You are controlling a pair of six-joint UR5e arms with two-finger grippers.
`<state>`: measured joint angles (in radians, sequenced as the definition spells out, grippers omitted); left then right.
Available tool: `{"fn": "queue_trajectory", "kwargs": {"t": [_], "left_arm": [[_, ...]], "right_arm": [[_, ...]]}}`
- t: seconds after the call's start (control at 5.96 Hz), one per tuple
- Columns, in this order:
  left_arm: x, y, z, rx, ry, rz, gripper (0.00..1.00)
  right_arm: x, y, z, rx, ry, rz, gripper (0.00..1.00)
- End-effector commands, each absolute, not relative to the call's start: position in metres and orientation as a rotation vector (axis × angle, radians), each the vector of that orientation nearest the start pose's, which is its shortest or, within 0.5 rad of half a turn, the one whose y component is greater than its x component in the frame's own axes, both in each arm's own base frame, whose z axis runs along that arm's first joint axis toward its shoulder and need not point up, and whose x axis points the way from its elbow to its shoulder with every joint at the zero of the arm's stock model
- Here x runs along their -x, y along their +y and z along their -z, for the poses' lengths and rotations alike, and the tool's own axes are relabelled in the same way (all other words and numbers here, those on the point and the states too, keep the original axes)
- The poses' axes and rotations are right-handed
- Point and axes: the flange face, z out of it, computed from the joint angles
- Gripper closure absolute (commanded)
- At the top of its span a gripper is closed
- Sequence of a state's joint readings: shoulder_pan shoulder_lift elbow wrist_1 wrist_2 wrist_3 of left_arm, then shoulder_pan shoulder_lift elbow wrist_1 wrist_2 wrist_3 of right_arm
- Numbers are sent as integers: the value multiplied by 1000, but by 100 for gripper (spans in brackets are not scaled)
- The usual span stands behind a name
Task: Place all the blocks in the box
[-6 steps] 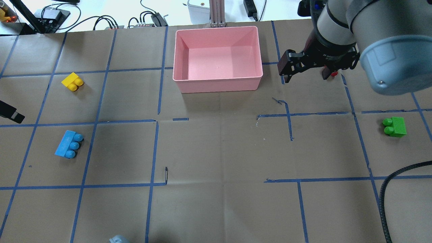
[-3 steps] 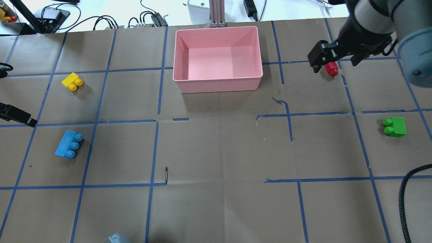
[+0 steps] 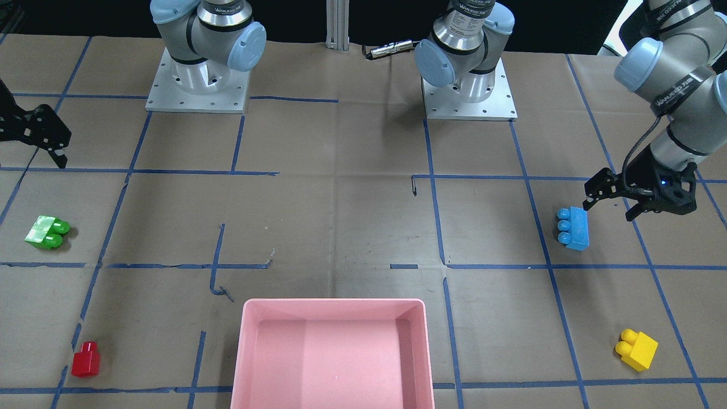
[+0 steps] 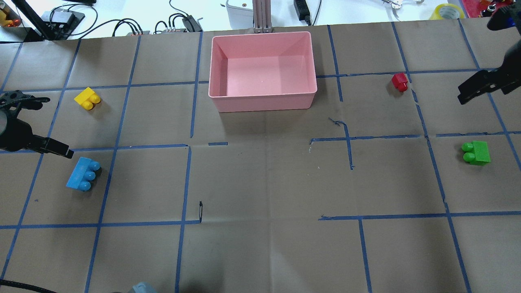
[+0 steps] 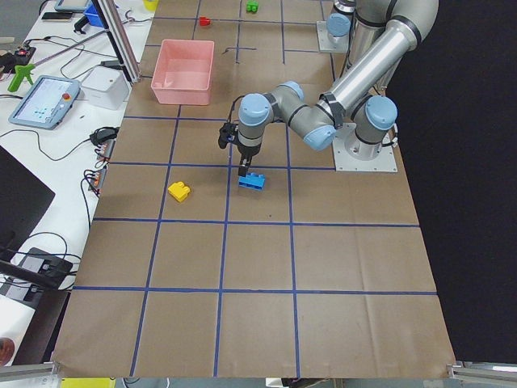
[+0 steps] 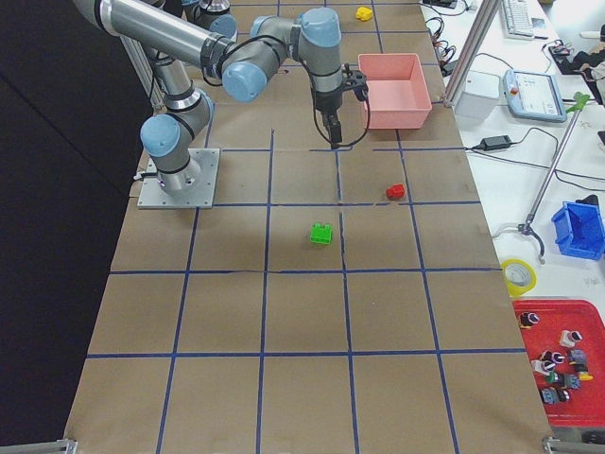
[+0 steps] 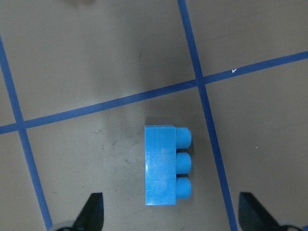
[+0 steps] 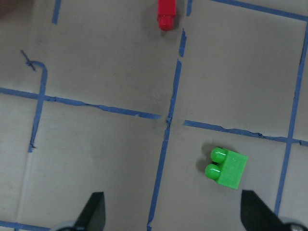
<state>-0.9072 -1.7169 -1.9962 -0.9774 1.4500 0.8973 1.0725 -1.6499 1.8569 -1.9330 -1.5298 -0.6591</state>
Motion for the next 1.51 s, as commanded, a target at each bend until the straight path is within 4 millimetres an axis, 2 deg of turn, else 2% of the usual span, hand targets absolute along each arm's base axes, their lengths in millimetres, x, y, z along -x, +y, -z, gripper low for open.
{"fn": "queue_trajectory", "kwargs": {"t": [0.0, 0.17, 0.34, 0.5, 0.67, 1.01, 1.18, 1.34], "left_arm": [[-173, -488, -235, -424, 3164, 186, 1], [-168, -481, -219, -433, 3153, 188, 1], [-168, -481, -211, -440, 3156, 178, 1], [-171, -484, -196, -443, 3165, 165, 1], [-174, -486, -184, -459, 3159, 167, 1], [-176, -483, -182, -488, 3152, 156, 1], [-174, -472, -177, -478, 3166, 135, 1], [-176, -462, -172, -474, 3144, 67, 1]], "right_arm": [[143, -451, -367, 121, 3186, 242, 1], [148, -460, -343, 109, 3143, 197, 1], [164, -475, -319, -6, 3151, 229, 1], [173, -484, -302, -137, 3158, 247, 1], [176, -489, -289, -150, 3149, 238, 1], [198, -497, -277, -183, 3181, 322, 1], [210, -498, -254, -212, 3162, 283, 1], [215, -502, -242, -215, 3167, 281, 1]]}}
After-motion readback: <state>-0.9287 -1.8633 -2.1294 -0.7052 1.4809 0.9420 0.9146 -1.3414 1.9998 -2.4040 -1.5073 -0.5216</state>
